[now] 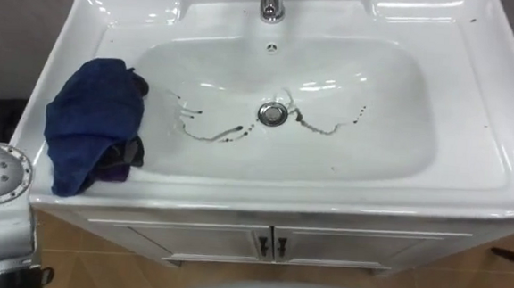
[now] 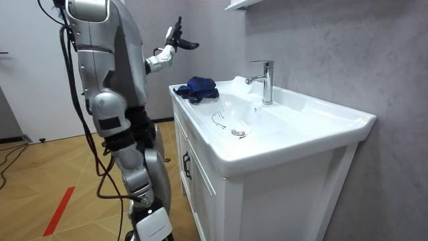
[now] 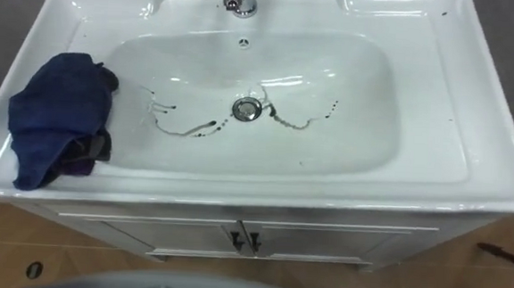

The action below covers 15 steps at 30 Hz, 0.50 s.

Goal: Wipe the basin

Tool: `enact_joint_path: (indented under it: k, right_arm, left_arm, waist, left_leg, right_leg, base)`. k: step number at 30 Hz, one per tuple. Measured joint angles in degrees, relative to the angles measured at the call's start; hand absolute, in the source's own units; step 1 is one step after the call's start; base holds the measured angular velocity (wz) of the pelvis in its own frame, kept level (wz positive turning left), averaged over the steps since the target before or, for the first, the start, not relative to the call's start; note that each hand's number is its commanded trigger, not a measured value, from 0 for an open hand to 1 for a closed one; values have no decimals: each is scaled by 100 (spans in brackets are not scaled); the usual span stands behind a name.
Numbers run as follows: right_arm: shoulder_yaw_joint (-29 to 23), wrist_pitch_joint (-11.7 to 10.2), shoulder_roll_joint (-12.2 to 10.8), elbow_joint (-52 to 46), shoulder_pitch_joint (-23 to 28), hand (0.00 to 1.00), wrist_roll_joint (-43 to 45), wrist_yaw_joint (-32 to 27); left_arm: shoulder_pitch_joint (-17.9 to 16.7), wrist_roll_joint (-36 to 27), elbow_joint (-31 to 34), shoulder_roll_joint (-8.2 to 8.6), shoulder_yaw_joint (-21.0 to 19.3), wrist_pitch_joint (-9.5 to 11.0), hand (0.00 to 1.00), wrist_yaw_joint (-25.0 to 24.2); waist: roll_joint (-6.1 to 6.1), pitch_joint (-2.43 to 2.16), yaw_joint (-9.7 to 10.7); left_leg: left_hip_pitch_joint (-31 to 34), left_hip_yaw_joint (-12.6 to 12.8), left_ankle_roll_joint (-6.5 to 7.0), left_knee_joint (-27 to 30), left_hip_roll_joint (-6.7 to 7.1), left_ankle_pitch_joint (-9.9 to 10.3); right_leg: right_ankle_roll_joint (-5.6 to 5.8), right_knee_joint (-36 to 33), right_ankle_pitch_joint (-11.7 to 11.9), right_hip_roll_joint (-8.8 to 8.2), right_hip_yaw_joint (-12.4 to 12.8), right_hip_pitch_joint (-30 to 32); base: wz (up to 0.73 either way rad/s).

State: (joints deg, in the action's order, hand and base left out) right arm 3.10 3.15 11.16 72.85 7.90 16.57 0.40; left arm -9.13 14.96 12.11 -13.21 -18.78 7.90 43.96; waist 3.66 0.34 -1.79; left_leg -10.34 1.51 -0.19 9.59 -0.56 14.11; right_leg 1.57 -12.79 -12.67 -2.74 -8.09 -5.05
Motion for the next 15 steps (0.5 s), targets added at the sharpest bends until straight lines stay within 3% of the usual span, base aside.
enact_joint_path:
  k: [8, 15]
  right_arm:
    - [-42, 14, -7, 93, -1, 0, 45, 174]
    - [-27, 14, -4, 243, -138, 0, 297, 229]
  left_arm:
    - [-2, 1132, 7, -4, 736, -37, 0, -474]
    - [-3, 1451, -460, -5, 1235, -156, 0, -779]
  waist:
    - [5, 16, 192]
    - [8, 15, 303]
  left_leg:
    - [9, 60, 1, -4, 1, 1]
    - [-7, 136, 1, -14, -11, 0]
  right_leg:
    - [20, -2, 45, 14, 77, 20]
    - [18, 12, 52, 37, 165, 3]
  base:
    - [-3]
    - [-5]
